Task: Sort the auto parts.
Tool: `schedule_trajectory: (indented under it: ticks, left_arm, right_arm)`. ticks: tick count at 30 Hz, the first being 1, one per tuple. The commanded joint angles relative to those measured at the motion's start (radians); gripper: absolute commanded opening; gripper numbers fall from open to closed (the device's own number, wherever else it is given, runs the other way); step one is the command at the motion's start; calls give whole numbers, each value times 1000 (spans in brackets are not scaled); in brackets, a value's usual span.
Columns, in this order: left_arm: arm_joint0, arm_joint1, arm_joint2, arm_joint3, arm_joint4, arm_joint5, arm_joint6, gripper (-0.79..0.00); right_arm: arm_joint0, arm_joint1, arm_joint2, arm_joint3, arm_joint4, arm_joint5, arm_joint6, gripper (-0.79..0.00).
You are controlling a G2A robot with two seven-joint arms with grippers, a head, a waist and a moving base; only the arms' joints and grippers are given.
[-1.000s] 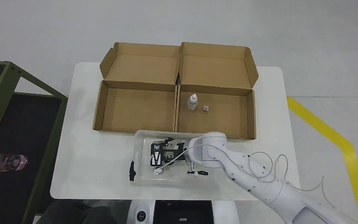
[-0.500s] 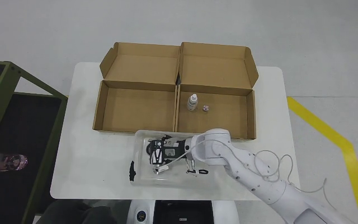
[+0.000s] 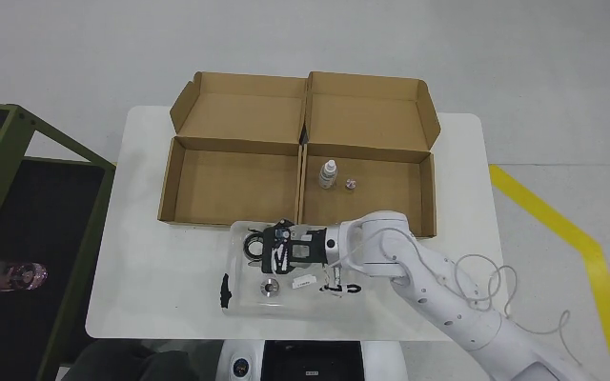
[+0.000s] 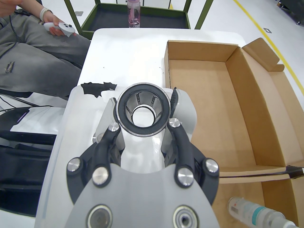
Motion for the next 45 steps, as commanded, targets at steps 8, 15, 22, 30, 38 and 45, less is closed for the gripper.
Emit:
schedule_trajectory:
  ticks: [8,15,22,30,38,45]
  left_arm:
    - [0,0,0,0,0,0,0,0]
    - [0,0,0,0,0,0,0,0]
    - [0,0,0,0,0,0,0,0]
    - [0,0,0,0,0,0,0,0]
    - [0,0,0,0,0,0,0,0]
    - [0,0,0,0,0,0,0,0]
  right_arm:
    - [3,-2,25,7,25,4,-23,-785]
    - [39,-11,40,49,31,24,-54,-785]
    - [90,-28,35,115,29,62,-78,-785]
    - [165,-58,1,226,20,111,-87,-785]
    - [233,-91,-45,338,-17,155,-78,-785]
    - [282,-124,-89,443,-48,188,-84,-785]
